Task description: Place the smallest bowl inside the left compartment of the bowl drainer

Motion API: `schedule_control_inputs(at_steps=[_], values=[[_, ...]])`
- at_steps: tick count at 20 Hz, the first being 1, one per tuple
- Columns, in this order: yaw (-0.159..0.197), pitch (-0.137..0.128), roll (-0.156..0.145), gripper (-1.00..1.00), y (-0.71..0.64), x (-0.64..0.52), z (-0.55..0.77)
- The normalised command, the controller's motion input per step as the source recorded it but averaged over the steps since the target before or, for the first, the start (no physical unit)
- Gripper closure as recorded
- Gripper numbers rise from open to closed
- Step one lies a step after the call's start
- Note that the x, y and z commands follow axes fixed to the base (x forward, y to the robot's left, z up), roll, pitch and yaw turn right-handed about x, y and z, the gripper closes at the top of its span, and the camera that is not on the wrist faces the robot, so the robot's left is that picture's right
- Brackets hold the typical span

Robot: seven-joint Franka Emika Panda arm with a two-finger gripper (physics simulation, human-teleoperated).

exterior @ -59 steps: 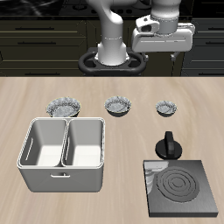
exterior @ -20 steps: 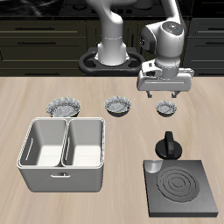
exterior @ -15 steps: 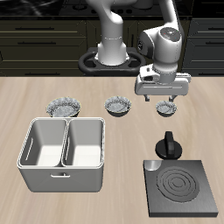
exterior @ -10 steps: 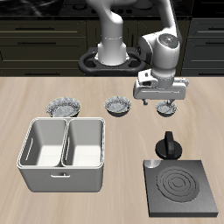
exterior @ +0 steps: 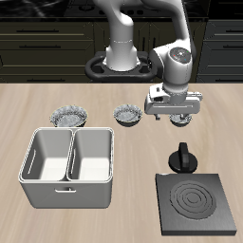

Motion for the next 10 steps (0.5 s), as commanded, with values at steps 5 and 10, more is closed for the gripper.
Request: schedule_control_inputs(at_steps=[5, 10], values=[[-0.022, 0.114, 0.065, 1.00, -0.14, 0.14, -0.50], [-0.049, 0.032, 0.005, 1.00, -0.13, 0.05, 0.06]])
